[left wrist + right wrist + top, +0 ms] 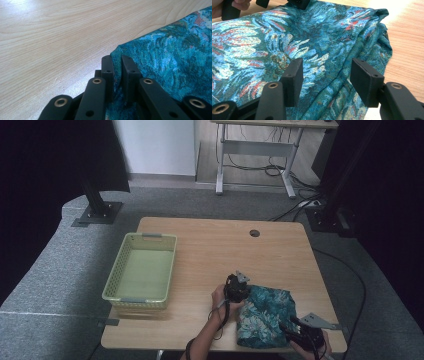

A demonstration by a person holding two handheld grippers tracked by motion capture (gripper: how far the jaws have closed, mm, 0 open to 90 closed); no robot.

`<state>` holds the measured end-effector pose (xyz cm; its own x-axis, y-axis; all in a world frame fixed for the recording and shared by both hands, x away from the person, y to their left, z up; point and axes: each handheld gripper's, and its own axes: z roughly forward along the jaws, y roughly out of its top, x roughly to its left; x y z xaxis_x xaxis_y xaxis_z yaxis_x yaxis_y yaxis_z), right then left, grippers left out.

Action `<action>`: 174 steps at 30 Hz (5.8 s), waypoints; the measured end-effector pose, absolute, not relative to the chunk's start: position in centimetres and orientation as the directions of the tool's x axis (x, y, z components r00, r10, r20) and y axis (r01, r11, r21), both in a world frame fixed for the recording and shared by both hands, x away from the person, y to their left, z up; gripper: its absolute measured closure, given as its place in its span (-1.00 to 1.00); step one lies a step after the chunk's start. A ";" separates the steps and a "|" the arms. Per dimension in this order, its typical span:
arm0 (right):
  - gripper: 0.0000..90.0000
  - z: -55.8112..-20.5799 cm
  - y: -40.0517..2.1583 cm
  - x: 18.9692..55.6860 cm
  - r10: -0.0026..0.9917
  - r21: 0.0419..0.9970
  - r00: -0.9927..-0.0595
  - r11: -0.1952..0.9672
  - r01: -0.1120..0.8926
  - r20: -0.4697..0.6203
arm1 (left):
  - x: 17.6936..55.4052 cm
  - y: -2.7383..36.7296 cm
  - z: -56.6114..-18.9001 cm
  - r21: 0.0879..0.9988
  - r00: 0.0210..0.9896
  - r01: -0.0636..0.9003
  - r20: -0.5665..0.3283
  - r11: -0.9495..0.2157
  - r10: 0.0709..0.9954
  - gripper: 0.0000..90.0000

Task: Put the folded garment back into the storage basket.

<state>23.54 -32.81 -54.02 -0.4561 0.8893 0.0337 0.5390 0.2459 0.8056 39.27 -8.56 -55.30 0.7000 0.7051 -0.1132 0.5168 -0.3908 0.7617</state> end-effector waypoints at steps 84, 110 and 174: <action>-0.05 -54.8 -31.3 22.4 0.954 0.696 -0.297 0.184 0.694 0.044 | 37.0 -6.4 -52.6 0.837 0.732 0.463 -0.177 -0.290 0.658 0.82; 0.81 -55.8 -34.2 23.3 0.845 0.684 -0.362 -0.006 0.730 0.394 | 37.0 -6.5 -52.3 0.838 0.739 0.462 -0.181 -0.291 0.649 0.82; 0.85 -51.6 -32.4 23.5 0.649 0.823 -0.581 -0.127 0.554 0.491 | 36.2 -2.4 -45.9 0.886 0.740 0.394 -0.149 -0.243 0.656 0.82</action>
<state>23.52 -32.42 -51.61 -0.5810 0.6490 0.4912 0.5536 -0.1273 0.8230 36.20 -2.43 -45.91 0.7397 0.6563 -0.1486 0.3941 -0.2435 0.8863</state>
